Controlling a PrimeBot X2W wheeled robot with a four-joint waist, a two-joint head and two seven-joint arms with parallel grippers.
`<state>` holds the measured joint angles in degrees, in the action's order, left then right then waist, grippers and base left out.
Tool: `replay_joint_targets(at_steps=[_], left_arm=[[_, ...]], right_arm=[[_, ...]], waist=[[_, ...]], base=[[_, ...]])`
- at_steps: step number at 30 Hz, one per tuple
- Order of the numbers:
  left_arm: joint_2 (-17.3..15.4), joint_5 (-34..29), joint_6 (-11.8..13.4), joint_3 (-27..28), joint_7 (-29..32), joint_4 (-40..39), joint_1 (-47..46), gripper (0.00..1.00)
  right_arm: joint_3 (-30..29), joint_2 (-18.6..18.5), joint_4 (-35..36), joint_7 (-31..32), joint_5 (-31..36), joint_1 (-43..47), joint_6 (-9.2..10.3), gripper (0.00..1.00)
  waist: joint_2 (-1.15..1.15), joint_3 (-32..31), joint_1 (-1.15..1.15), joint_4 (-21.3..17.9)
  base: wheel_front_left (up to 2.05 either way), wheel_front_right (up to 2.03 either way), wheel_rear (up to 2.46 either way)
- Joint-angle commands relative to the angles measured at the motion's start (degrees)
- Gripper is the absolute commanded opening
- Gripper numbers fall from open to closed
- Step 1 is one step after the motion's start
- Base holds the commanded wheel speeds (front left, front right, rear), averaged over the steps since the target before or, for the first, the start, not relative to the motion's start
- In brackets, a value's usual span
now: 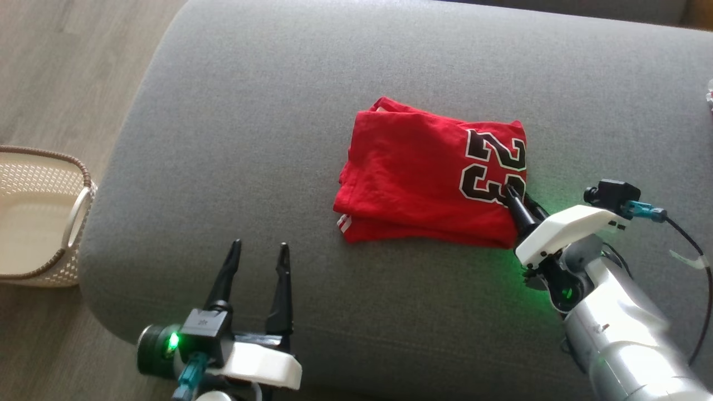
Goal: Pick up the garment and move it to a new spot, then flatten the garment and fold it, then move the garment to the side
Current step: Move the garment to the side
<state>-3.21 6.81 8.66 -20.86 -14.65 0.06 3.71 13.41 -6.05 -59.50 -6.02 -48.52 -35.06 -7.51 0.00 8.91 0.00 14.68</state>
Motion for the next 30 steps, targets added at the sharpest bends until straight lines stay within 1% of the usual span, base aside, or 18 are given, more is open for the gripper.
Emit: replay_joint_targets(at_steps=[1,2,6,9,17,21,25,30], left_arm=[[0.3,0.1,0.6,1.3,-0.3,-1.7,-2.7,1.00],[0.3,0.1,0.6,1.2,-0.3,-1.6,-2.8,1.00],[0.3,0.0,0.7,1.3,-0.3,-1.4,-3.1,1.00],[0.3,-0.2,0.7,1.7,-0.3,-1.4,-2.8,1.00],[0.3,-1.1,-0.1,2.0,-0.3,-1.8,-2.8,1.00],[0.3,-1.7,-0.6,2.0,-0.3,-1.8,-3.7,1.00],[0.3,-2.1,-1.1,1.8,-0.3,-1.9,-4.9,1.00],[0.3,-2.3,-1.4,1.5,-0.3,-1.8,-6.1,1.00]], right_arm=[[1.8,0.0,0.9,0.0,-0.8,-1.9,0.02,0.25],[2.3,-0.2,0.8,-0.1,-1.1,-2.1,0.02,0.00],[3.9,-1.3,0.3,-1.1,-2.0,-2.8,0.02,0.00],[5.5,-2.6,0.1,-2.1,-1.6,-3.8,0.02,0.00],[9.4,-8.6,0.4,-3.8,1.9,-10.2,0.02,0.00],[9.6,-12.0,0.1,-3.5,3.0,-14.6,0.02,0.00],[9.0,-15.0,-1.2,-3.7,4.2,-19.6,0.02,0.00],[8.5,-16.7,-2.9,-3.8,5.6,-24.8,0.02,0.00]], waist=[[0.00,0.2,0.00,-0.1],[0.00,0.2,0.00,-0.1],[0.00,0.1,0.00,-0.7],[0.00,0.1,0.00,-2.0],[0.00,0.9,0.00,-8.6],[0.00,2.0,0.00,-11.8],[0.00,3.7,0.00,-13.9],[0.00,5.7,0.00,-15.2]], base=[[0.00,0.00,0.00],[0.00,0.00,0.00],[0.00,0.00,0.00],[0.00,0.00,0.00],[0.00,0.00,0.00],[0.00,0.00,0.00],[0.00,0.00,0.00],[0.00,0.00,0.00]])
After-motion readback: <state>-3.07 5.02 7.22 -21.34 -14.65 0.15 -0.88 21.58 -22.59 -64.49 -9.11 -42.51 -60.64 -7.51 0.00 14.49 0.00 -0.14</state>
